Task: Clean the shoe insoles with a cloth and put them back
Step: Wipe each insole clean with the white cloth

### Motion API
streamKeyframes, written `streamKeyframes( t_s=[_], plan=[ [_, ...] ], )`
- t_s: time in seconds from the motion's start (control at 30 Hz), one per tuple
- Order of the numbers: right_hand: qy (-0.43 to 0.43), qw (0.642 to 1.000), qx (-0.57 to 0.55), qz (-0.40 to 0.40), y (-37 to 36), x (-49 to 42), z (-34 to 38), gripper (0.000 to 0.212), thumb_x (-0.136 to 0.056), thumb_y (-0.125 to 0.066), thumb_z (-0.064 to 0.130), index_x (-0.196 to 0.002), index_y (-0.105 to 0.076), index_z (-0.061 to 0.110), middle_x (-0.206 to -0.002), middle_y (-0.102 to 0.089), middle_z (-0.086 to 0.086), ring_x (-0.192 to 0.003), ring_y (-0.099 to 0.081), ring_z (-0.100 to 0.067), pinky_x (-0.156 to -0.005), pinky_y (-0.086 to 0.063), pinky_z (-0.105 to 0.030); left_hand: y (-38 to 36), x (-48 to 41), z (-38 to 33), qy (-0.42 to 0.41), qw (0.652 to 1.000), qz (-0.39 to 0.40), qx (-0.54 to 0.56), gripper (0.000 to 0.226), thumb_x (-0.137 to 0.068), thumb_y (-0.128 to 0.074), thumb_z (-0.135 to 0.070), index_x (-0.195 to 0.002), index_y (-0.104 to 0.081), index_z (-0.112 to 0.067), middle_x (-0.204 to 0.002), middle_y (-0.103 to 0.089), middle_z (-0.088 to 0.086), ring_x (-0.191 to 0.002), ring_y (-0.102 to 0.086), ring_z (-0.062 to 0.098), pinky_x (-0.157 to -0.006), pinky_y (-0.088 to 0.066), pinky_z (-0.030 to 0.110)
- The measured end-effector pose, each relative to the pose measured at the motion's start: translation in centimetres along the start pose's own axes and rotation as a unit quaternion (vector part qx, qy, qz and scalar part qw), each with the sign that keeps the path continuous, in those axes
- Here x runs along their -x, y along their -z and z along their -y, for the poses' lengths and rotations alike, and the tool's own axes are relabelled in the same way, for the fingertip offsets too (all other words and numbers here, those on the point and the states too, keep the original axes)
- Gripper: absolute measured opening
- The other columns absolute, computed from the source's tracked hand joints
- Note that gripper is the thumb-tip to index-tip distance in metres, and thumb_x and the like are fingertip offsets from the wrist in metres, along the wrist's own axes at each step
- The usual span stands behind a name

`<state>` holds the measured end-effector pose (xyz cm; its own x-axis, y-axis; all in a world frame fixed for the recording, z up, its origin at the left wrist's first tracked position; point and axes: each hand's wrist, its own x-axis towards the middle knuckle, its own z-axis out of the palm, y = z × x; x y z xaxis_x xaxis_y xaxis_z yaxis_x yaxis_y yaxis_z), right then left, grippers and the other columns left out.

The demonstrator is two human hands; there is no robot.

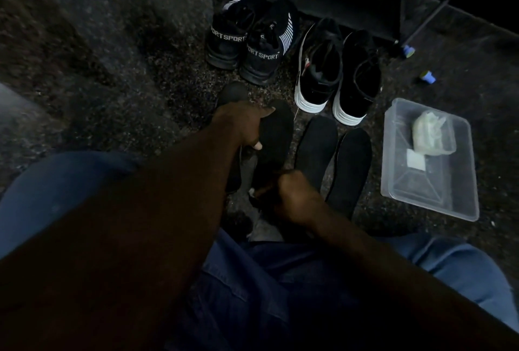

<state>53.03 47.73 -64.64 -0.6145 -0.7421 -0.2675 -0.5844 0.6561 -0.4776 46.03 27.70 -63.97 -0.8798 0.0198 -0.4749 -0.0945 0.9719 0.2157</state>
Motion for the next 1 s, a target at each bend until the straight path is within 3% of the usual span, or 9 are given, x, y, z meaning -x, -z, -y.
streamKeyframes(
  t_s=[0.03, 0.1, 0.2, 0.37, 0.5, 0.6, 0.7, 0.83, 1.0],
  plan=[
    [-0.018, 1.000, -0.015, 0.006, 0.9, -0.1, -0.3, 0.021, -0.096, -0.070, 0.021, -0.099, -0.079, 0.003, -0.104, -0.077, -0.015, -0.096, -0.073, -0.030, -0.081, -0.049, -0.022, 0.1, 0.0, 0.0, 0.004, 1.000, 0.003, -0.001, 0.113, -0.074, -0.087, -0.051, -0.161, -0.015, -0.046, -0.161, -0.042, 0.009, -0.144, -0.044, 0.032, -0.114, -0.042, 0.043],
    [-0.061, 0.993, -0.068, -0.072, 2.7, -1.3, -2.1, 0.014, -0.095, -0.072, 0.022, -0.097, -0.083, 0.016, -0.105, -0.079, -0.004, -0.100, -0.074, -0.019, -0.090, -0.051, -0.021, 0.2, 0.0, 0.1, 0.007, 1.000, 0.006, -0.005, 0.113, -0.076, -0.086, -0.050, -0.162, -0.013, -0.044, -0.162, -0.040, 0.009, -0.147, -0.040, 0.031, -0.113, -0.040, 0.042],
    [-0.091, 0.980, -0.017, -0.174, 4.3, -4.3, -4.6, 0.018, -0.096, -0.070, 0.035, -0.095, -0.084, 0.024, -0.101, -0.080, -0.002, -0.093, -0.074, -0.020, -0.081, -0.051, -0.023, 0.3, 0.1, -0.1, 0.011, 1.000, 0.010, -0.001, 0.115, -0.076, -0.087, -0.049, -0.163, -0.012, -0.042, -0.163, -0.038, 0.011, -0.148, -0.039, 0.031, -0.114, -0.039, 0.042],
    [-0.052, 0.989, 0.115, -0.073, 3.4, -7.1, -5.4, 0.031, -0.103, -0.056, 0.036, -0.109, -0.072, 0.009, -0.113, -0.068, -0.019, -0.102, -0.067, -0.039, -0.086, -0.054, -0.039, -0.3, -0.2, -0.2, 0.018, 1.000, 0.010, -0.002, 0.116, -0.074, -0.087, -0.050, -0.163, -0.012, -0.041, -0.163, -0.039, 0.008, -0.147, -0.040, 0.031, -0.116, -0.041, 0.047],
    [-0.110, 0.967, 0.158, -0.165, 4.6, -8.8, -7.1, 0.040, -0.105, -0.051, 0.042, -0.110, -0.072, 0.009, -0.106, -0.067, -0.023, -0.095, -0.066, -0.043, -0.079, -0.051, -0.042, -0.7, -0.6, 0.1, 0.030, 0.999, 0.015, 0.007, 0.119, -0.073, -0.087, -0.053, -0.162, -0.010, -0.043, -0.163, -0.037, 0.011, -0.146, -0.041, 0.033, -0.115, -0.042, 0.048],
    [-0.085, 0.962, 0.136, -0.223, 5.6, -9.8, -6.4, 0.025, -0.097, -0.066, 0.031, -0.105, -0.078, 0.011, -0.095, -0.068, -0.019, -0.083, -0.067, -0.041, -0.069, -0.050, -0.036, -0.7, -0.4, 0.0, 0.049, 0.999, -0.004, 0.017, 0.127, -0.069, -0.090, -0.053, -0.163, -0.005, -0.041, -0.158, -0.041, 0.014, -0.139, -0.048, 0.038, -0.109, -0.047, 0.051],
    [-0.009, 0.970, 0.146, -0.194, 4.8, -11.1, -5.1, 0.025, -0.089, -0.073, 0.022, -0.109, -0.077, 0.008, -0.099, -0.070, -0.018, -0.087, -0.068, -0.038, -0.072, -0.052, -0.035, -0.3, -0.1, -0.1, 0.066, 0.997, -0.010, 0.023, 0.125, -0.068, -0.091, -0.052, -0.163, -0.012, -0.035, -0.152, -0.046, 0.014, -0.133, -0.054, 0.039, -0.103, -0.051, 0.050],
    [-0.010, 0.979, 0.166, -0.121, 4.3, -12.3, -4.9, 0.035, -0.100, -0.063, 0.028, -0.125, -0.068, 0.005, -0.121, -0.065, -0.024, -0.109, -0.064, -0.040, -0.090, -0.052, -0.040, -0.4, 0.0, -0.1, 0.073, 0.997, -0.014, 0.029, 0.110, -0.064, -0.093, -0.051, -0.155, -0.034, -0.033, -0.145, -0.052, 0.014, -0.128, -0.058, 0.039, -0.100, -0.053, 0.051],
    [-0.074, 0.964, 0.205, -0.151, 6.2, -13.7, -5.4, 0.028, -0.102, -0.058, 0.021, -0.112, -0.070, -0.002, -0.114, -0.065, -0.024, -0.103, -0.065, -0.043, -0.083, -0.053, -0.042, -0.6, -0.3, 0.1, 0.098, 0.995, 0.008, 0.020, 0.126, -0.067, -0.090, -0.056, -0.164, -0.012, -0.034, -0.154, -0.042, 0.017, -0.135, -0.051, 0.041, -0.103, -0.051, 0.053]
  ],
)
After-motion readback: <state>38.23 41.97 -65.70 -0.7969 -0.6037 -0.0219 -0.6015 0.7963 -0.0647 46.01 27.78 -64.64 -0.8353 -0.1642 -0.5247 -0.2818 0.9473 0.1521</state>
